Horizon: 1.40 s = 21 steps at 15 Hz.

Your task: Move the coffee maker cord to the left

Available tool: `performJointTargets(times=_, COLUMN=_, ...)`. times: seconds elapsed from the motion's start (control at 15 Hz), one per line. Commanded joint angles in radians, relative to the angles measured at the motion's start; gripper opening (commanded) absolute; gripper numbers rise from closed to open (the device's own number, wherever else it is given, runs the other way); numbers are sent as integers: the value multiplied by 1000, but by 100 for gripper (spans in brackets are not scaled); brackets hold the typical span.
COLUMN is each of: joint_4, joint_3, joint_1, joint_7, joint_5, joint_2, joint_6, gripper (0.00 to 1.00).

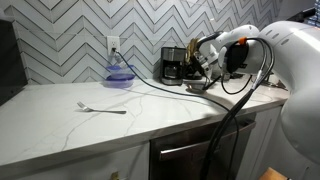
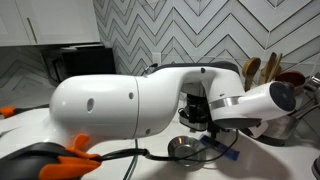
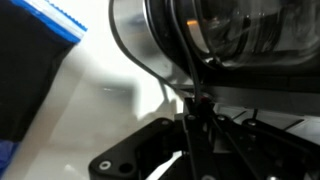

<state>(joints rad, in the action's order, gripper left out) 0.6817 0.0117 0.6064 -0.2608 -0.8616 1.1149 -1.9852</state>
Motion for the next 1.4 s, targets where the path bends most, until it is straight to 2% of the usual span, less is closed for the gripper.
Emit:
performJointTargets(times=0.0, joint_4=6, joint_3=-36, joint_1=4, joint_7=-61, joint_5=46, joint_2=-27, joint_6=80, gripper=2)
performJointTargets(times=0.4, joint_4=31, joint_3=-100, joint_1=15, joint_7=-42, joint_5=147, joint_2=-106, joint_6=319, gripper=2)
performJointTargets(times=0.6, joint_4=28, joint_3=-129, joint_1=9, joint_7=-18, joint_5=197, joint_2=-131, joint_6=397, gripper=2)
performJointTargets(times=1.0, joint_4=46, joint_3=-134, joint_1=-9, joint_7=3, joint_5=219, joint_2=-189, joint_6=436, gripper=2)
performJointTargets(times=1.33, joint_4=82, joint_3=-197, joint_1=-67, joint_7=-118, joint_5=316, joint_2=-250, joint_6=511, gripper=2)
